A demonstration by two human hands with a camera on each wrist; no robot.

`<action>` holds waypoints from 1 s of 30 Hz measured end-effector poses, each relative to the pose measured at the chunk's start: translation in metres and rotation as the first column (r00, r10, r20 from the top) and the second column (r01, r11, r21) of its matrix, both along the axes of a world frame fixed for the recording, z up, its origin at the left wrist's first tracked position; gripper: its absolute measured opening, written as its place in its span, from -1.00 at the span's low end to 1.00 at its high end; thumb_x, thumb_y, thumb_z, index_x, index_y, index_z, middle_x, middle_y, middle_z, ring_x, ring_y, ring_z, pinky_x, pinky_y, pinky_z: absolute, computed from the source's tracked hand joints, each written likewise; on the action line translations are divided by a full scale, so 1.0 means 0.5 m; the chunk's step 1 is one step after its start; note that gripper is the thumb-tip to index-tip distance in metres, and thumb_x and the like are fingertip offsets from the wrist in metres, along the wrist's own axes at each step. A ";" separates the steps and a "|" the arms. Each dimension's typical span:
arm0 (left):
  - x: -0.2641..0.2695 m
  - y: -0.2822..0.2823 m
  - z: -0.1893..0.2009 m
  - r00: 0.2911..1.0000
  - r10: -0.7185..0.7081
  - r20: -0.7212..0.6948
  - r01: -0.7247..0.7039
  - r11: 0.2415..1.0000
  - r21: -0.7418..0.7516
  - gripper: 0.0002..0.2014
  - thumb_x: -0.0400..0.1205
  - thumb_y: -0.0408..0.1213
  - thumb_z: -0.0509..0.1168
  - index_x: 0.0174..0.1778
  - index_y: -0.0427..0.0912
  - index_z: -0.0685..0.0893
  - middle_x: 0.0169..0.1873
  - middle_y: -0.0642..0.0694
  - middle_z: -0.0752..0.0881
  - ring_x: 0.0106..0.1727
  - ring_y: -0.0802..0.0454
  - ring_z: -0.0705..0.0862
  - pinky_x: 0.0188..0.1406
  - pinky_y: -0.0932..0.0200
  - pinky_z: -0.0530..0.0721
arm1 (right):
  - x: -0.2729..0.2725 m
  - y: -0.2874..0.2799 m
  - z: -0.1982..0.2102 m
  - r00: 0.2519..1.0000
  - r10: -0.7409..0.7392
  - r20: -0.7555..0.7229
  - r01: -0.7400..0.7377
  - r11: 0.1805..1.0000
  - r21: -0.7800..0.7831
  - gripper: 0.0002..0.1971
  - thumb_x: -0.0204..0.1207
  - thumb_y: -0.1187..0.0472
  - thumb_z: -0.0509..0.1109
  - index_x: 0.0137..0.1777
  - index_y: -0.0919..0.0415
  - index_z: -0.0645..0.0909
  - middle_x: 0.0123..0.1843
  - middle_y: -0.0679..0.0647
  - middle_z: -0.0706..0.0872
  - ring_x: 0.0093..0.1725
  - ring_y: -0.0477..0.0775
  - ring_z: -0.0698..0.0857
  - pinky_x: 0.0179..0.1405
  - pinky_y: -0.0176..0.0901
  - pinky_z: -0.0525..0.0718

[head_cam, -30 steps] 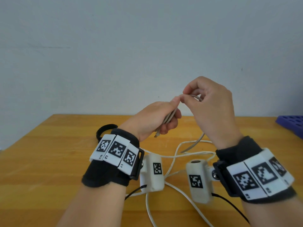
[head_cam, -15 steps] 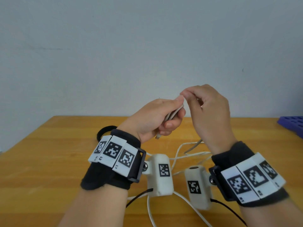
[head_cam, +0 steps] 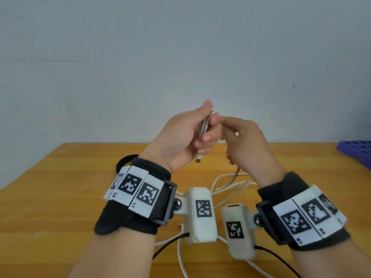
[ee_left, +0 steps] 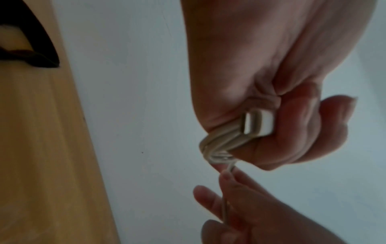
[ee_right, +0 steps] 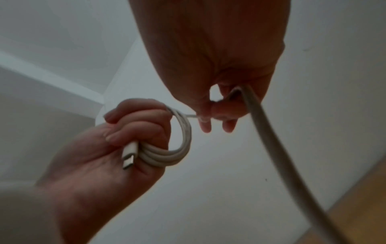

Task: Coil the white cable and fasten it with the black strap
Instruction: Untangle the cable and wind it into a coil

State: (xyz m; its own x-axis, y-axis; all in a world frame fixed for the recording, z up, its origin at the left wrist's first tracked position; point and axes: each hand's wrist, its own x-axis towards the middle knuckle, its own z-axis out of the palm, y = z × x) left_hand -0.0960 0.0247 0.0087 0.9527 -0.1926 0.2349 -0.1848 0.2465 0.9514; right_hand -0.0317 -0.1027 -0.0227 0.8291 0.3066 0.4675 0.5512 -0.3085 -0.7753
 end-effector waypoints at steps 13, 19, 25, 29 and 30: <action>0.001 -0.007 0.001 0.990 0.137 0.026 -0.124 0.951 -0.283 -0.81 0.76 -0.35 0.00 -0.07 -0.25 0.50 -0.45 -0.05 0.55 -0.48 0.12 0.45 -0.45 0.28 0.51 | -0.023 0.009 -0.007 0.992 0.085 -0.094 -0.104 0.970 -0.219 -0.56 0.66 0.21 0.15 -0.51 0.10 0.46 -0.60 -0.07 0.55 -0.70 -0.22 0.39 -0.64 -0.47 0.37; 0.004 -0.004 -0.004 0.978 0.210 0.015 -0.193 0.921 -0.338 -0.83 0.70 -0.53 0.04 0.03 -0.28 0.51 -0.30 -0.12 0.59 -0.36 0.11 0.50 -0.29 0.27 0.57 | -0.040 0.014 -0.002 0.992 0.111 -0.067 -0.127 0.937 -0.327 -0.58 0.66 0.08 0.23 -0.39 0.32 0.50 -0.52 0.13 0.53 -0.66 -0.18 0.39 -0.61 -0.36 0.33; 0.009 -0.008 -0.010 0.952 0.305 0.005 -0.280 0.882 -0.379 -0.83 0.69 -0.57 0.05 0.05 -0.29 0.50 -0.31 -0.14 0.63 -0.34 0.09 0.52 -0.25 0.26 0.59 | -0.050 0.014 0.005 0.992 0.118 -0.049 -0.127 0.899 -0.420 -0.70 0.62 0.10 0.29 -0.29 0.24 0.64 -0.39 0.27 0.69 -0.45 0.03 0.51 -0.43 -0.19 0.43; 0.013 -0.018 -0.013 0.930 0.366 -0.003 -0.342 0.864 -0.370 -0.83 0.70 -0.58 0.04 0.09 -0.32 0.49 -0.30 -0.15 0.61 -0.34 0.08 0.50 -0.24 0.27 0.57 | -0.056 0.010 0.017 0.989 0.132 -0.062 -0.146 0.884 -0.445 -0.82 0.57 0.16 0.34 -0.25 0.08 0.69 -0.46 0.03 0.68 -0.49 -0.02 0.57 -0.47 -0.23 0.50; 0.015 -0.020 -0.014 0.922 0.386 -0.002 -0.362 0.861 -0.357 -0.83 0.70 -0.58 0.04 0.09 -0.32 0.49 -0.30 -0.16 0.61 -0.34 0.08 0.49 -0.24 0.27 0.57 | -0.056 0.009 0.018 0.988 0.132 -0.075 -0.152 0.887 -0.437 -0.84 0.56 0.16 0.35 -0.19 0.10 0.73 -0.45 0.06 0.69 -0.53 -0.04 0.57 -0.49 -0.24 0.52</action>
